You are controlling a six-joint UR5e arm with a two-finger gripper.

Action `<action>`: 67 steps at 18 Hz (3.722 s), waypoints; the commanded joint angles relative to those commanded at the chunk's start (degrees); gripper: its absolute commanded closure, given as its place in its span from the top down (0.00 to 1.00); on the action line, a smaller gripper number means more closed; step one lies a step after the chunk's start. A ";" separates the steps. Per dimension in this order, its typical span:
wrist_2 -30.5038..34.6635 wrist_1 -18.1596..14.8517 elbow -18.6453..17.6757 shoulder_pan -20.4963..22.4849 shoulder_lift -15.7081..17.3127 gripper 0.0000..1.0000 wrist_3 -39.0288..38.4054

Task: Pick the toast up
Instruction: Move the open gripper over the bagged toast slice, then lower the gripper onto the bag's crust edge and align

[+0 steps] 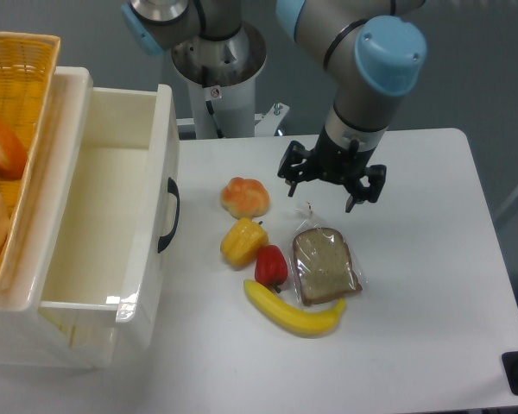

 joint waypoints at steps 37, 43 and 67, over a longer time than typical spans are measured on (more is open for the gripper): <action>-3.07 9.23 -3.78 7.56 -16.96 1.00 -7.91; -3.07 9.49 -3.16 6.86 -18.72 1.00 -7.47; -3.07 9.84 -3.96 5.98 -20.13 1.00 -5.18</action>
